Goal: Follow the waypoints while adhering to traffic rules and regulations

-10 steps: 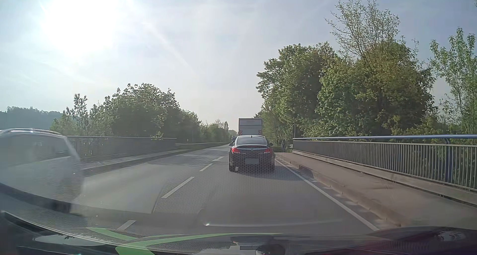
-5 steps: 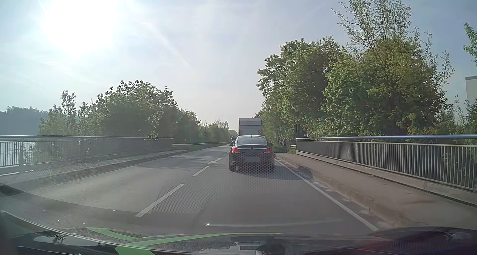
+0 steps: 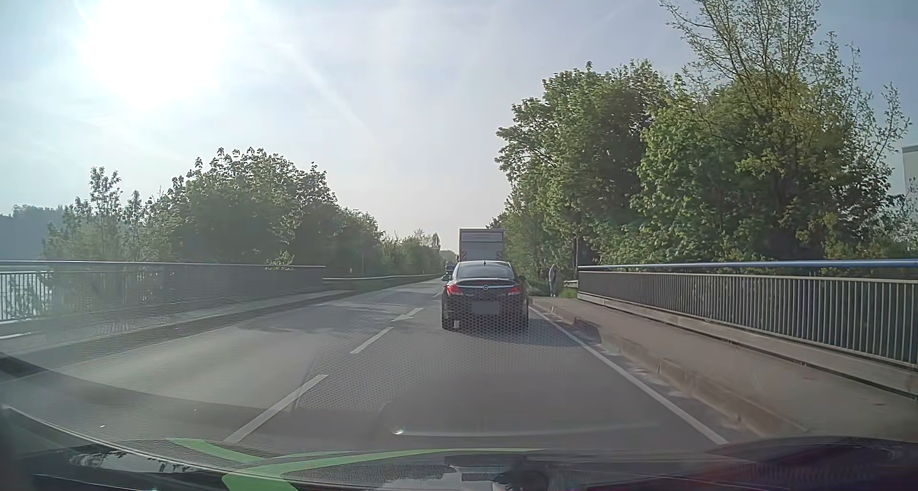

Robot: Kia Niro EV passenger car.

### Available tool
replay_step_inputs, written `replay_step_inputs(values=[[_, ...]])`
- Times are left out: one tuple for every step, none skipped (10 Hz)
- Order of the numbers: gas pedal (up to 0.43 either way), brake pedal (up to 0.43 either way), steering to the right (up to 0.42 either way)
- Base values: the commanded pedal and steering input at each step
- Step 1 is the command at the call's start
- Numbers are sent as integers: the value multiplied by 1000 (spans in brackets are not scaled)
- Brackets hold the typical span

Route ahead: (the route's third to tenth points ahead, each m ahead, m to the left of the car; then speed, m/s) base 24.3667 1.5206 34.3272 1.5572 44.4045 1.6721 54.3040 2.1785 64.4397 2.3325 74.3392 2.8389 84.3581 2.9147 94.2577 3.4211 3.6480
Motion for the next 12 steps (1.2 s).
replay_step_inputs(values=[[47, 0, -1], [47, 0, -1], [47, 0, -1], [47, 0, -1], [47, 0, -1], [47, 0, -1], [47, 0, -1], [47, 0, -1], [47, 0, -1], [20, 0, -1], [0, 0, 0], [8, 0, -1]])
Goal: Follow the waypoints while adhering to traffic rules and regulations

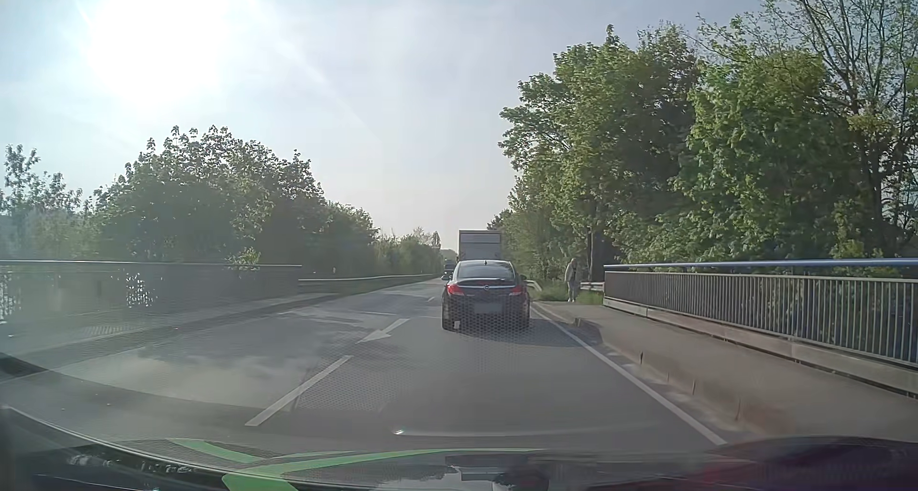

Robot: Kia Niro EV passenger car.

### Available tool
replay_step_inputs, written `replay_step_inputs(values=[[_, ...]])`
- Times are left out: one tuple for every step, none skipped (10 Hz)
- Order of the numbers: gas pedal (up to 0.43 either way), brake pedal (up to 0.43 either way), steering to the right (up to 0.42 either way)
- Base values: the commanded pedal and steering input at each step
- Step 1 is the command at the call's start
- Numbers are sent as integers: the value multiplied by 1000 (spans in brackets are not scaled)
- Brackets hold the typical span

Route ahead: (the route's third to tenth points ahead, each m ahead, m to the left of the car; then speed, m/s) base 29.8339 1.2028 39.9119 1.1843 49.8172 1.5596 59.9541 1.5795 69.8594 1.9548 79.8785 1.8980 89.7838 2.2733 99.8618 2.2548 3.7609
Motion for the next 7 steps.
replay_step_inputs(values=[[8, 0, -1], [8, 0, -1], [8, 0, -1], [20, 0, -1], [28, 0, -1], [28, 0, -1], [39, 0, -1]])
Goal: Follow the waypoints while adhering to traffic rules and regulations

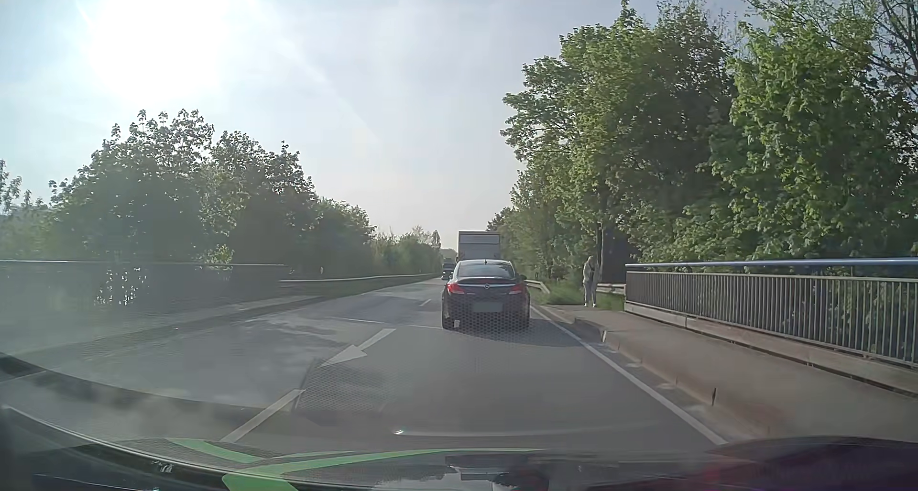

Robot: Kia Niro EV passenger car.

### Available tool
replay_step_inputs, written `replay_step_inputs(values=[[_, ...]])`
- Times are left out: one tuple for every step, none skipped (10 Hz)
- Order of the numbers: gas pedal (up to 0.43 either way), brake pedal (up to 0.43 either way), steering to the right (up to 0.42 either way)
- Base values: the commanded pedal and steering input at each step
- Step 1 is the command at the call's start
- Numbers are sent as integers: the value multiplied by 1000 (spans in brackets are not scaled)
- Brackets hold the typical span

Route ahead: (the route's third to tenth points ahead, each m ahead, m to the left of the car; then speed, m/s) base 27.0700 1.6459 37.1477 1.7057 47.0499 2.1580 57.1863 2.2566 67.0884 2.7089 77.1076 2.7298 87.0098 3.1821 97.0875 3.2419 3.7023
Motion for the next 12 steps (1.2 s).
replay_step_inputs(values=[[39, 0, -1], [39, 0, -1], [39, 0, -1], [39, 0, -1], [39, 0, -1], [39, 0, -1], [39, 0, -1], [39, 0, -1], [47, 0, -1], [59, 0, -1], [67, 0, -1], [67, 0, -1]])
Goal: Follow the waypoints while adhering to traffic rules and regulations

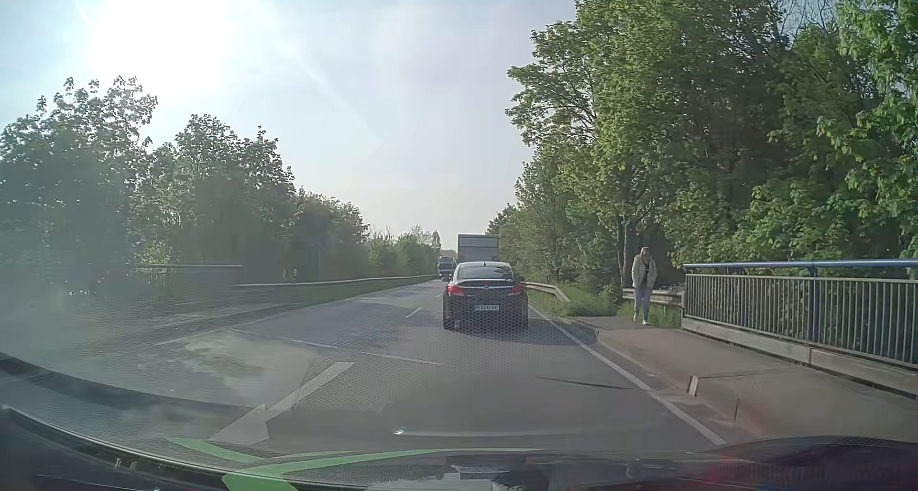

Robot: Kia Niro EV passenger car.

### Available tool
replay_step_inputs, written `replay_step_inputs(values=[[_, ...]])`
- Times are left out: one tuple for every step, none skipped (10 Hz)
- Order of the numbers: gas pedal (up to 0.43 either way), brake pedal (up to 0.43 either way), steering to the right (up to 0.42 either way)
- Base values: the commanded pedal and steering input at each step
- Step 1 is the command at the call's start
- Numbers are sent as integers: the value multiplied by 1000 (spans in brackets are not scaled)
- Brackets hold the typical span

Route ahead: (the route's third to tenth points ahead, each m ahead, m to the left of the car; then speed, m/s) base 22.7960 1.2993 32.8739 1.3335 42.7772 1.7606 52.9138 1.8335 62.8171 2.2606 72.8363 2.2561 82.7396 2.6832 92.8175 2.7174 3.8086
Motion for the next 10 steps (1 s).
replay_step_inputs(values=[[67, 0, -1], [67, 0, -1], [67, 0, -1], [67, 0, -1], [67, 0, -1], [79, 0, -1], [79, 0, -1], [79, 0, -1], [79, 0, -1], [79, 0, -1]])
